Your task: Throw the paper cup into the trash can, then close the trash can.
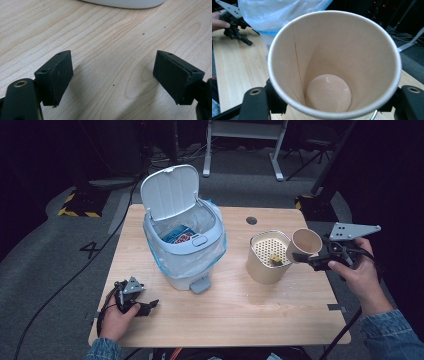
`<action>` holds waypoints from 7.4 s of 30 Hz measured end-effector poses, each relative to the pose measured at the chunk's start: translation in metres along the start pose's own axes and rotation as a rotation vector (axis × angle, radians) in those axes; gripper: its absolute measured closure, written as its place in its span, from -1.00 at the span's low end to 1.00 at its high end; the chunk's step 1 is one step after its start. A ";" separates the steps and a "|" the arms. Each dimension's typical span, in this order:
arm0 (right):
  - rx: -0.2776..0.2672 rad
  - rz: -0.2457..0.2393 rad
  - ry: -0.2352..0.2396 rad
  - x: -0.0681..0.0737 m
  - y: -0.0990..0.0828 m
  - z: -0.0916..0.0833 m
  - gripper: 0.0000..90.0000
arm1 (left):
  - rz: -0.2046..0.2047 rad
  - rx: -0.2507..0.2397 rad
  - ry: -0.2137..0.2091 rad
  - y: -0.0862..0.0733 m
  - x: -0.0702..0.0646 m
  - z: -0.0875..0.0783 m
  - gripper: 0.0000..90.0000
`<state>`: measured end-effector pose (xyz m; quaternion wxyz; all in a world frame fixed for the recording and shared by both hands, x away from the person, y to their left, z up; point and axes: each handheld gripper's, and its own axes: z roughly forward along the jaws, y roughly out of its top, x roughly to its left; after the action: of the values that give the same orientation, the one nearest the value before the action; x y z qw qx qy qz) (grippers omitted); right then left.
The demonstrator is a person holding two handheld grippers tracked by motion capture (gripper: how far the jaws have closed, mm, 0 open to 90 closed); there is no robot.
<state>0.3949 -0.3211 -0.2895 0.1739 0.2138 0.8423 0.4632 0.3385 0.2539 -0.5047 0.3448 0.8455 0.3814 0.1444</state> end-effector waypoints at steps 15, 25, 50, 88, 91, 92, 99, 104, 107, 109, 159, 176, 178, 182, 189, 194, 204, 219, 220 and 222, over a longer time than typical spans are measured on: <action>-0.014 -0.042 0.087 0.011 0.058 0.035 -0.34 | -0.004 0.000 0.009 -0.001 -0.001 -0.001 -0.62; 0.005 -0.079 0.142 0.018 0.103 0.069 -0.34 | 0.003 0.001 0.014 -0.003 -0.001 -0.003 -0.62; -0.056 -0.027 0.141 0.045 0.174 0.156 -0.36 | -0.010 -0.005 0.010 -0.001 0.000 -0.001 -0.63; -0.109 -0.058 0.038 0.062 0.181 0.212 -0.66 | -0.010 -0.001 0.014 0.001 0.000 0.001 -0.63; -0.130 -0.053 0.032 0.062 0.180 0.201 -0.65 | -0.009 -0.002 0.015 0.001 0.000 0.001 -0.62; -0.130 -0.052 0.024 0.062 0.179 0.197 -0.65 | -0.010 -0.001 0.014 0.001 0.000 0.001 -0.62; -0.108 -0.050 -0.011 0.054 0.169 0.165 -0.44 | -0.009 -0.001 0.014 0.001 0.000 0.001 -0.62; -0.107 -0.033 -0.031 0.045 0.162 0.141 -0.31 | -0.010 -0.003 0.015 0.001 -0.001 0.001 -0.62; -0.093 -0.031 -0.047 0.039 0.155 0.123 -0.26 | -0.010 -0.003 0.015 0.001 -0.001 0.001 -0.62; -0.076 -0.031 -0.056 0.036 0.149 0.112 -0.21 | -0.009 -0.003 0.018 0.001 -0.001 0.001 -0.62; 0.113 0.192 -0.189 -0.001 -0.112 -0.001 -0.43 | -0.026 -0.011 0.001 -0.002 0.000 -0.006 -0.30; 0.249 0.215 -0.139 0.012 -0.186 0.030 -0.42 | -0.030 -0.004 -0.047 -0.002 -0.002 -0.011 -0.29; 0.267 0.217 -0.136 0.015 -0.194 0.033 -0.42 | -0.042 -0.012 -0.052 -0.001 -0.001 -0.013 -0.30; 0.284 0.196 -0.158 0.019 -0.202 0.037 -0.47 | -0.067 -0.052 -0.061 0.003 0.000 -0.021 -0.30; 0.248 0.229 -0.174 0.021 -0.217 0.048 -0.68 | -0.089 -0.171 -0.108 0.023 0.002 -0.049 -0.23; 0.220 0.245 -0.181 0.020 -0.220 0.049 -0.68 | -0.095 -0.234 -0.117 0.037 0.006 -0.071 -0.21; 0.219 0.245 -0.182 0.020 -0.220 0.049 -0.68 | -0.103 -0.319 -0.131 0.058 0.011 -0.101 -0.21; 0.218 0.244 -0.178 0.020 -0.220 0.049 -0.68 | -0.017 -0.439 -0.126 0.112 0.033 -0.154 -0.20; 0.218 0.244 -0.178 0.020 -0.220 0.049 -0.68 | -0.021 -0.447 -0.125 0.115 0.035 -0.156 -0.19; 0.218 0.244 -0.178 0.020 -0.220 0.049 -0.68 | -0.020 -0.460 -0.122 0.123 0.039 -0.161 -0.19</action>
<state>0.3584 -0.3817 -0.5042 0.1662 0.3720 0.8367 0.3660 0.3501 0.3016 -0.3042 0.5523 0.7480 0.3252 0.1725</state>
